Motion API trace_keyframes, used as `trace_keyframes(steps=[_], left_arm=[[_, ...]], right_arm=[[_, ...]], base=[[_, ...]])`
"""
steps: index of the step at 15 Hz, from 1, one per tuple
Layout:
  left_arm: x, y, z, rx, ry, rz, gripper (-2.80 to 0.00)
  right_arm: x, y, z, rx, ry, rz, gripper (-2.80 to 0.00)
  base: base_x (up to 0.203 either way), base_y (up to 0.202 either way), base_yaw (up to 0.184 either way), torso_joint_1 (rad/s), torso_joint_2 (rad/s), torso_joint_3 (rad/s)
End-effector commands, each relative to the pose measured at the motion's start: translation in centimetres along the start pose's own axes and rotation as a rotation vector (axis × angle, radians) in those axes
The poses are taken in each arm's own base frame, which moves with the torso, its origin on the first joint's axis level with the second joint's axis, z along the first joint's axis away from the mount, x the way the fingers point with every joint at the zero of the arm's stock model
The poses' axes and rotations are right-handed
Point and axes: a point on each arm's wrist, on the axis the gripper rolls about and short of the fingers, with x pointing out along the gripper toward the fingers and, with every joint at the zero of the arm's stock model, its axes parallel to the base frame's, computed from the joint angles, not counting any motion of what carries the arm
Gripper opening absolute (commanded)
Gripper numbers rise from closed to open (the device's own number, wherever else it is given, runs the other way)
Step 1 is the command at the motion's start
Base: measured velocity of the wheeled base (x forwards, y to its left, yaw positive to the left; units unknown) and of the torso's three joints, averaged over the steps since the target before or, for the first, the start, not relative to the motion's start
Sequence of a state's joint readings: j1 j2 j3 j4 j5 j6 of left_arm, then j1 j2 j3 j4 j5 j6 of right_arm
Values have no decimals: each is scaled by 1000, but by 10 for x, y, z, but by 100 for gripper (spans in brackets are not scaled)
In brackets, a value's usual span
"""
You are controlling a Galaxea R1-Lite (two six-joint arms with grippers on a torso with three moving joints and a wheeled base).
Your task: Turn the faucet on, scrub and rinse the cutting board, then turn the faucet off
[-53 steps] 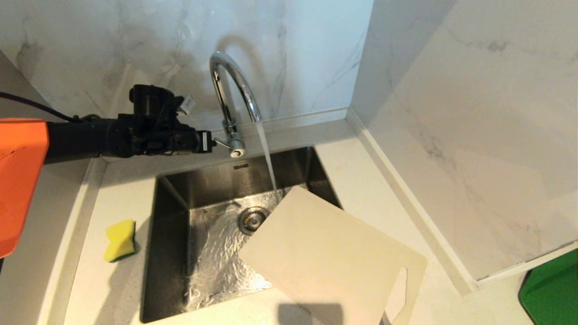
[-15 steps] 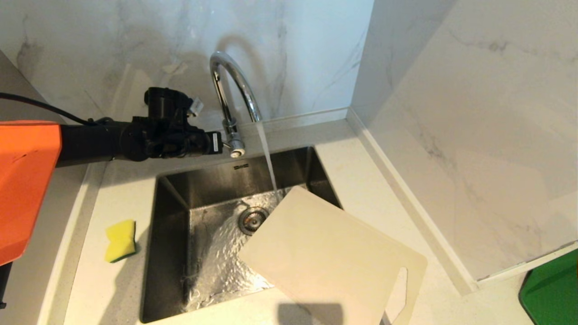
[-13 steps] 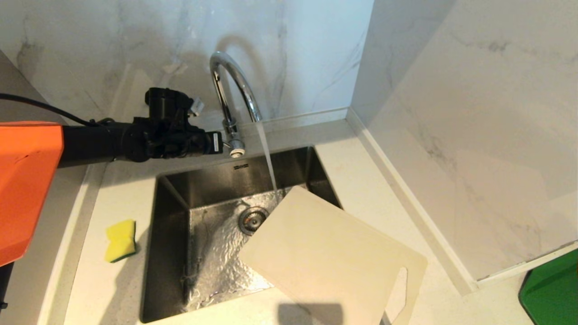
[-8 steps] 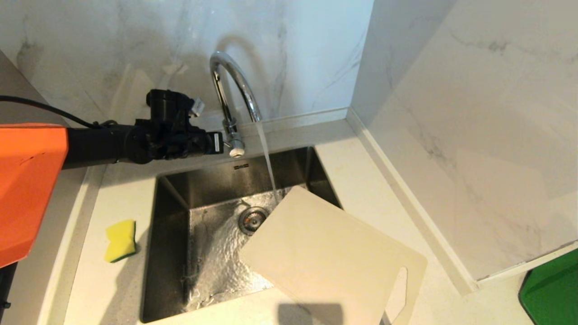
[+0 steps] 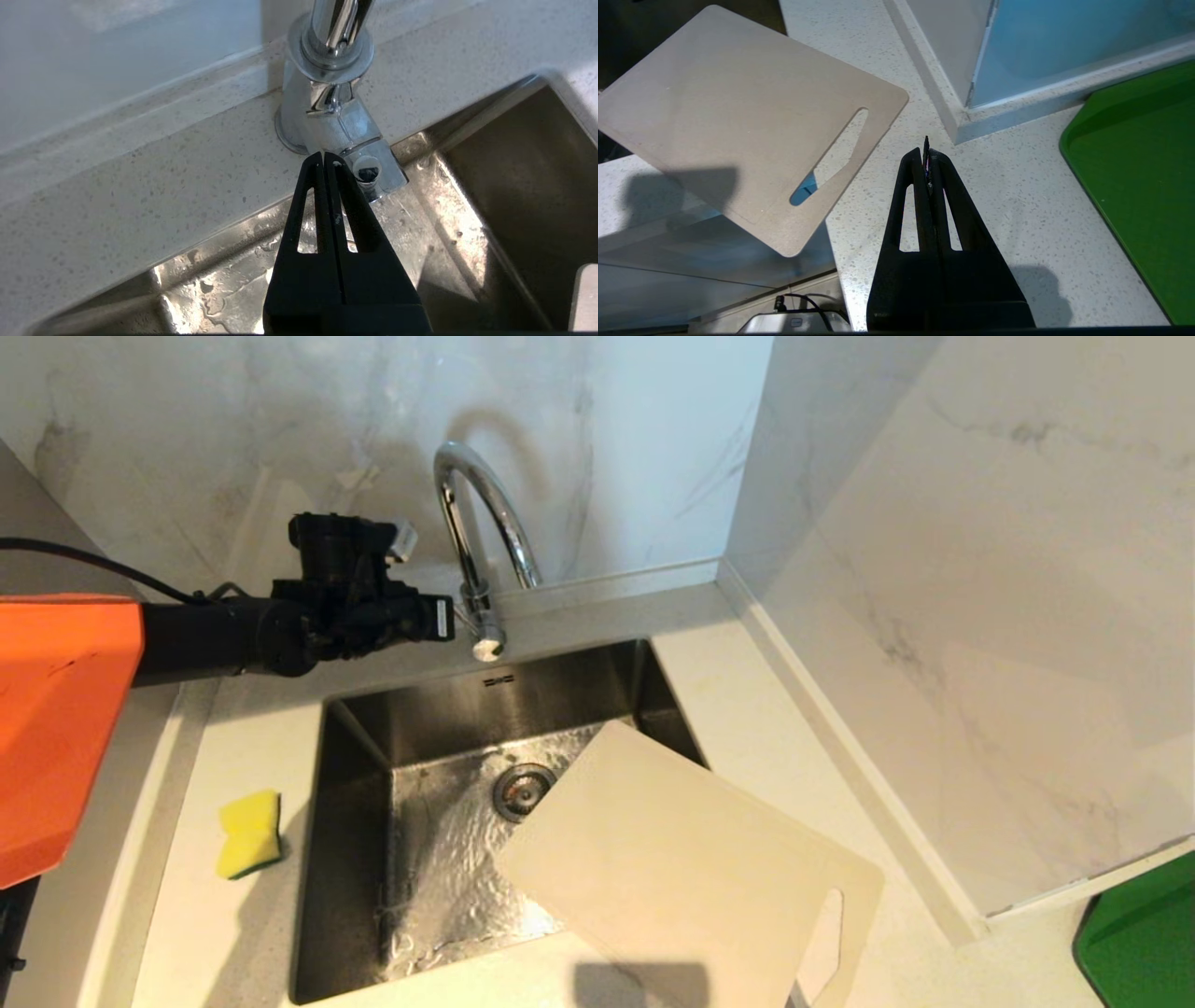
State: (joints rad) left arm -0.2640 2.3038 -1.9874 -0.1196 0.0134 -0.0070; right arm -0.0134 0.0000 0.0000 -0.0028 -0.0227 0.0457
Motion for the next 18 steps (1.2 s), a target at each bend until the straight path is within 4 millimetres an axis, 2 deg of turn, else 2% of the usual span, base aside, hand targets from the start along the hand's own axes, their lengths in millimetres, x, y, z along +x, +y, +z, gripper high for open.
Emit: trace_keyframes(steps=[1,4,6,9,11,15,18], left_arm=[[0,1,0,-1,1,2,-280],[-8,1,5,-4,25,0,-280],[-21,1,11,-2,94,-1,-280],[-45,8,9,10,230,14,-280],[-66,14,5,41,322,19,-280],[-119,16,3,53,498,16,-280],[-153,16,5,32,515,21,-280]], right_arm=[[0,0,0,0,0,1,-280],[0,0,0,0,0,1,-280],[0,0,0,0,0,-1,-280],[0,0,0,0,0,-1,-280],[0,0,0,0,0,-1,-280],[0,0,0,0,0,0,-280],[0,0,0,0,0,-1,-280]], base=[[0,0,0,0,0,0],[0,0,0,0,0,0],[0,0,0,0,0,0],[0,0,0,0,0,0],[0,0,0,0,0,0],[0,0,0,0,0,0],[0,0,0,0,0,0]])
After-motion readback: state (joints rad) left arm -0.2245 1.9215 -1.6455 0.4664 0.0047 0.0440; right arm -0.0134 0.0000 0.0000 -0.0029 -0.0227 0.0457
